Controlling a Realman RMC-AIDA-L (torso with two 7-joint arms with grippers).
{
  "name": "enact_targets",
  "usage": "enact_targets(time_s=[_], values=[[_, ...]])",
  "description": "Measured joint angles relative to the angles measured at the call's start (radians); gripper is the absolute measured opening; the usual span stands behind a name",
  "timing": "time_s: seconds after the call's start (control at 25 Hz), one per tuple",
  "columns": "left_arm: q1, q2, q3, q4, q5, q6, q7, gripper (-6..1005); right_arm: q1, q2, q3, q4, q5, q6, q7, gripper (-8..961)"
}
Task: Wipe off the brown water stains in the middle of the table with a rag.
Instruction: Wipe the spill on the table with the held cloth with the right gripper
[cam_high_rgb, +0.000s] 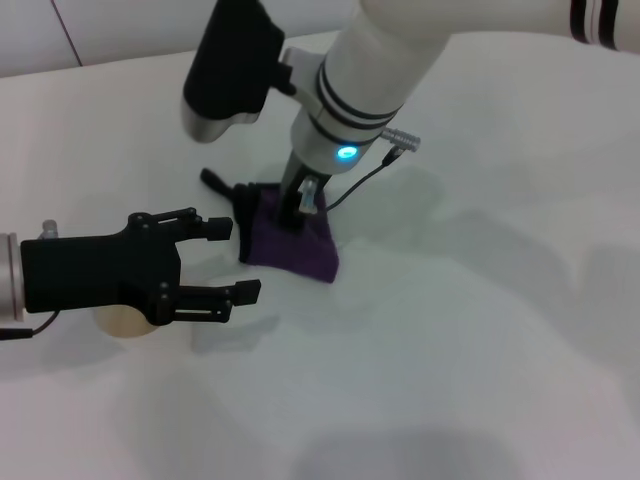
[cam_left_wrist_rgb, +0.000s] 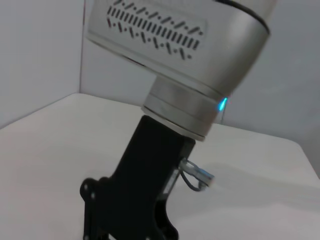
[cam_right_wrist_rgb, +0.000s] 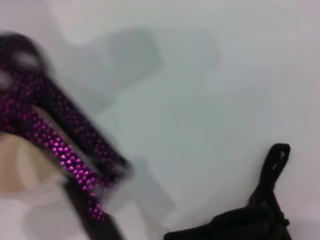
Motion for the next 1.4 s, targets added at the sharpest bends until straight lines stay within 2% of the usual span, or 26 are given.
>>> enact_targets(time_s=[0.32, 0.52, 1.08, 1.4], values=[[-0.007, 0.000, 0.000, -0.015, 0.000, -0.008, 0.001, 888, -0.011, 0.000, -0.099, -0.087, 0.099, -0.015, -0.001, 32], [-0.007, 0.000, 0.000, -0.016, 0.000, -0.008, 0.001, 888, -0.012, 0.000, -0.123, -0.098, 0.116, -0.024, -0.002, 32], [-0.006, 0.000, 0.000, -0.018, -0.001, -0.008, 0.002, 888, -0.005, 0.000, -0.059, 0.012, 0.023, 0.029, -0.003, 32], [-0.008, 0.000, -0.001, -0.018, -0.001, -0.010, 0.000, 888, -0.008, -0.001, -0.012, 0.024, -0.028, 0.039, -0.003, 32]])
